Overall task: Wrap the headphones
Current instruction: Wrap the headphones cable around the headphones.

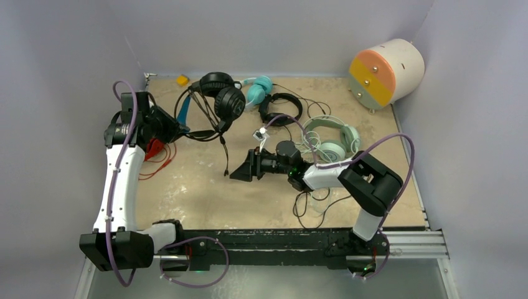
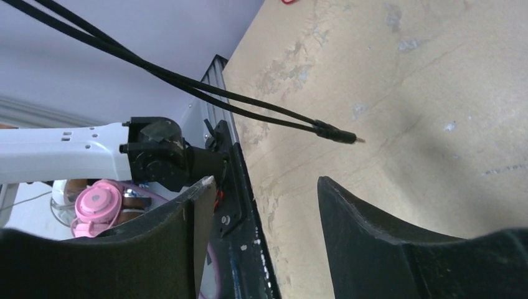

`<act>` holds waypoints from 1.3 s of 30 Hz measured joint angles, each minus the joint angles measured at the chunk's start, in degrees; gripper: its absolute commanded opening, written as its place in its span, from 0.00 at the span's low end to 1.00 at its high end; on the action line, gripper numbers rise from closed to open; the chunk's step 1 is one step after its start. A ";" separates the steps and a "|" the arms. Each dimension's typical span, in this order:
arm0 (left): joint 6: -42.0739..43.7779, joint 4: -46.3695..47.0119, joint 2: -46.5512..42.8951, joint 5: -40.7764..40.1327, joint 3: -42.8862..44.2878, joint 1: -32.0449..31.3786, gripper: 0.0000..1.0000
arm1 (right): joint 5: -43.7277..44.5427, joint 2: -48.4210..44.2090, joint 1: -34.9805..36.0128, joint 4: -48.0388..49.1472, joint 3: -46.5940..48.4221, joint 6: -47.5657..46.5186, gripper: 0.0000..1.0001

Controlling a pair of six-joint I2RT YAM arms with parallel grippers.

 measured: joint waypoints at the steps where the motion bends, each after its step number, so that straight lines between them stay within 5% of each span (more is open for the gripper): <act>1: 0.07 0.11 0.00 0.07 -0.28 -0.09 0.00 | -0.07 0.28 0.11 0.79 0.02 -0.24 0.61; 14: 0.15 0.57 0.00 0.33 -1.60 -1.44 0.00 | 1.49 7.30 2.36 1.38 6.03 -1.70 0.64; 28: 0.15 -0.26 -2.25 0.94 -1.60 -2.51 0.00 | 6.19 11.08 2.34 -1.46 8.92 -7.56 0.54; 39: 1.55 -3.67 -2.54 2.03 -1.60 -3.30 0.00 | 7.21 11.15 2.34 12.83 3.17 -19.58 0.53</act>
